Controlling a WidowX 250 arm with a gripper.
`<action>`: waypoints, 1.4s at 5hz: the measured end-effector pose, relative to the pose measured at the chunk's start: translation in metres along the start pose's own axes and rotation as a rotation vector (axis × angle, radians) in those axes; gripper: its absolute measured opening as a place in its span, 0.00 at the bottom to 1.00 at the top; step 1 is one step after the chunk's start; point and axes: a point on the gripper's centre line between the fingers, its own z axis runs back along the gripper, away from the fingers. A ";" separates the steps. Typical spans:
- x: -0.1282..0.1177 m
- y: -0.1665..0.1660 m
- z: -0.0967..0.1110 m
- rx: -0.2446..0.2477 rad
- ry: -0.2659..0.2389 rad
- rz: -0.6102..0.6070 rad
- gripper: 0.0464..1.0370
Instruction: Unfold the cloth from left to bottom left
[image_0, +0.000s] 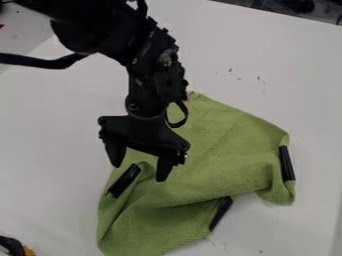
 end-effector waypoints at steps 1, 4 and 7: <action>0.001 0.004 -0.006 0.002 0.003 0.007 0.96; 0.003 0.009 -0.022 -0.026 0.013 -0.001 0.62; 0.000 0.011 -0.014 -0.014 0.023 0.016 0.04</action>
